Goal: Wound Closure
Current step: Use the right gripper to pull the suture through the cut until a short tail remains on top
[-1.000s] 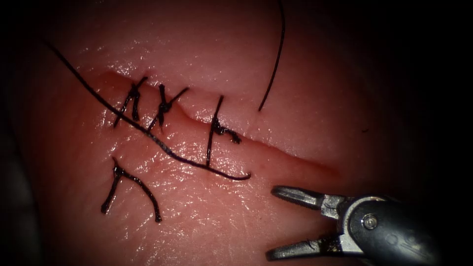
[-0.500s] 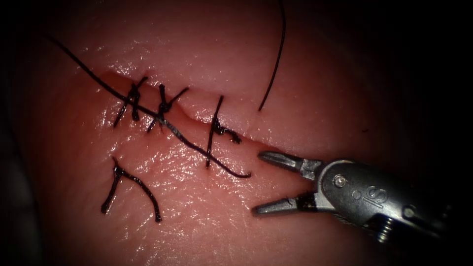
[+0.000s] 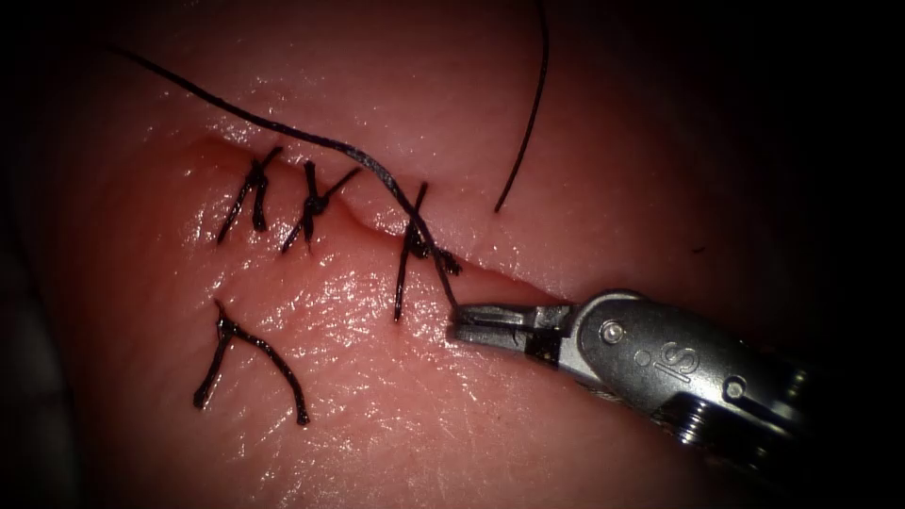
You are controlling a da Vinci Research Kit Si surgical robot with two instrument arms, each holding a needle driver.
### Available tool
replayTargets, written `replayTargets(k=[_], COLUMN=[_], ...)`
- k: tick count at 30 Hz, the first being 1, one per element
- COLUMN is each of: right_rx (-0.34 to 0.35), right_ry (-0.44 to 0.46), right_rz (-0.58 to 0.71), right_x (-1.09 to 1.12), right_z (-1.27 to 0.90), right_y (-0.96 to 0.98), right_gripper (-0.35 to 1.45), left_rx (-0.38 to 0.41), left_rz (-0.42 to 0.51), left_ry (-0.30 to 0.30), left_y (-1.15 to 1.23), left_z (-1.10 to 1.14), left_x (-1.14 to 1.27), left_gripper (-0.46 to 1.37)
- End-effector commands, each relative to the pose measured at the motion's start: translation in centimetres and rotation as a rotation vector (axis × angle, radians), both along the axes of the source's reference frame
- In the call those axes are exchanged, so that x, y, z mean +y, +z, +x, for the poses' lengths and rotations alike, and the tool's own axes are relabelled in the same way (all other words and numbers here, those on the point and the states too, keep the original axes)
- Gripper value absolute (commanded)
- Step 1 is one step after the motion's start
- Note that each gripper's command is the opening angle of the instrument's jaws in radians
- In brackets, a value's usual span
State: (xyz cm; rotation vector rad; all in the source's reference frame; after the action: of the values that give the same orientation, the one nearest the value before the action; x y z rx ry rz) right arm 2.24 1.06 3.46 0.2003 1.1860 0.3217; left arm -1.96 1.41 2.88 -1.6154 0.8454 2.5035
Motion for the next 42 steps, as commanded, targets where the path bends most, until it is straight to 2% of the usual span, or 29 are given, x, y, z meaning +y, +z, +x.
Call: replayTargets(k=[1,6,10,18,27,33,38,42], right_rx=[0.002,0.002,-0.005,-0.027,-0.029,-0.025,-0.019,-0.013], right_ry=[0.005,-0.007,-0.053,-0.228,-0.342,-0.435,-0.489,-0.512], right_rz=[0.0,0.009,0.024,0.059,0.075,0.114,0.136,0.151], right_x=[0.0,-0.03,-0.1,-0.5,-0.89,-1.15,-1.35,-1.43], right_z=[0.0,-0.04,-0.06,0.01,0.23,0.49,0.73,0.83], right_y=[0.0,-0.02,-0.09,-0.52,-0.87,-0.92,-0.86,-0.83], right_gripper=[-0.35,-0.35,-0.35,-0.35,-0.35,-0.35,-0.35,-0.35], left_rx=[0.001,0.0,-0.004,-0.031,-0.051,-0.087,-0.073,-0.073], left_rz=[0.002,0.002,0.0,0.009,0.051,0.072,0.085,0.084], left_ry=[0.002,0.004,0.009,0.046,0.058,0.077,0.091,0.103], left_y=[0.0,0.0,0.01,0.11,0.22,0.29,0.38,0.42], left_z=[0.0,-0.01,-0.03,-0.17,-0.33,-0.51,-0.7,-0.76], left_x=[0.0,0.0,-0.01,-0.07,-0.15,-0.23,-0.33,-0.36], left_gripper=[-0.35,-0.35,-0.35,-0.35,-0.35,-0.35,-0.35,-0.35])
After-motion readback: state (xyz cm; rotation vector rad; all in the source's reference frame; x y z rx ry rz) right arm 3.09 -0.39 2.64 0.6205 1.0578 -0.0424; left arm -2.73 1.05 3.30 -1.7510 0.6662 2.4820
